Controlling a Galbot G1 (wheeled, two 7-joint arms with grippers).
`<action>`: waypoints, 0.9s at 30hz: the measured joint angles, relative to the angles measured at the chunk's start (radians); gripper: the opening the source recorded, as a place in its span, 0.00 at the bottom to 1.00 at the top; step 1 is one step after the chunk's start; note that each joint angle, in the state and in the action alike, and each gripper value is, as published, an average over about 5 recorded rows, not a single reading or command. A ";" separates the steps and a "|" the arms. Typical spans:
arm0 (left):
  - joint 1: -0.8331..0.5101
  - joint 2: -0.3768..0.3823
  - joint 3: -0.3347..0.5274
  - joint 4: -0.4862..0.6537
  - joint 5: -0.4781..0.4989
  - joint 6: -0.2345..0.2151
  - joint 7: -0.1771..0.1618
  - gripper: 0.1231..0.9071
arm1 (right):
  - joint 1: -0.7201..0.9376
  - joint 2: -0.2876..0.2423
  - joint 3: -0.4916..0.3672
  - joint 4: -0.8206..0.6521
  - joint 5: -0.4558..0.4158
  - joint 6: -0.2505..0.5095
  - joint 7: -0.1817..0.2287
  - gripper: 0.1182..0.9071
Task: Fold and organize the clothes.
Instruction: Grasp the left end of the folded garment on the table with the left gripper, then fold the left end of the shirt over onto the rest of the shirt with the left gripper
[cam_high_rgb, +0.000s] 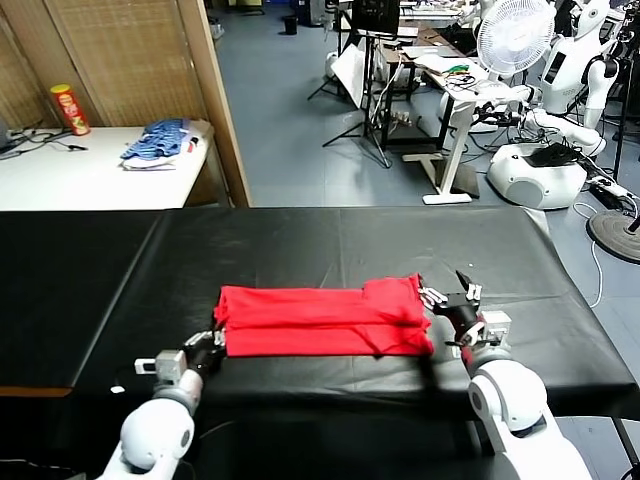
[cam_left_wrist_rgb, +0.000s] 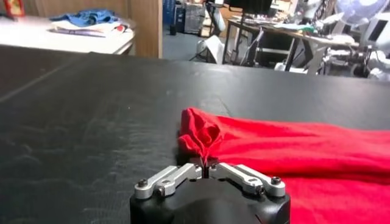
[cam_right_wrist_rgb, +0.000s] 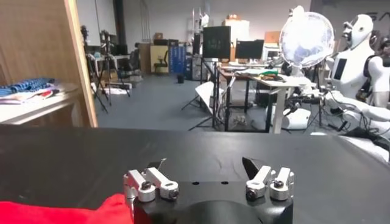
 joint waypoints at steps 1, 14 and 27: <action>0.004 0.011 -0.007 -0.001 0.034 -0.007 0.002 0.03 | -0.001 0.000 0.001 0.004 0.000 -0.003 0.002 0.86; 0.085 0.234 -0.151 -0.058 0.193 -0.023 0.013 0.03 | -0.017 0.028 -0.004 0.023 -0.027 -0.014 0.008 0.86; -0.045 0.042 0.094 -0.184 -0.086 0.072 -0.064 0.03 | -0.070 0.043 0.042 0.051 -0.063 -0.019 0.014 0.86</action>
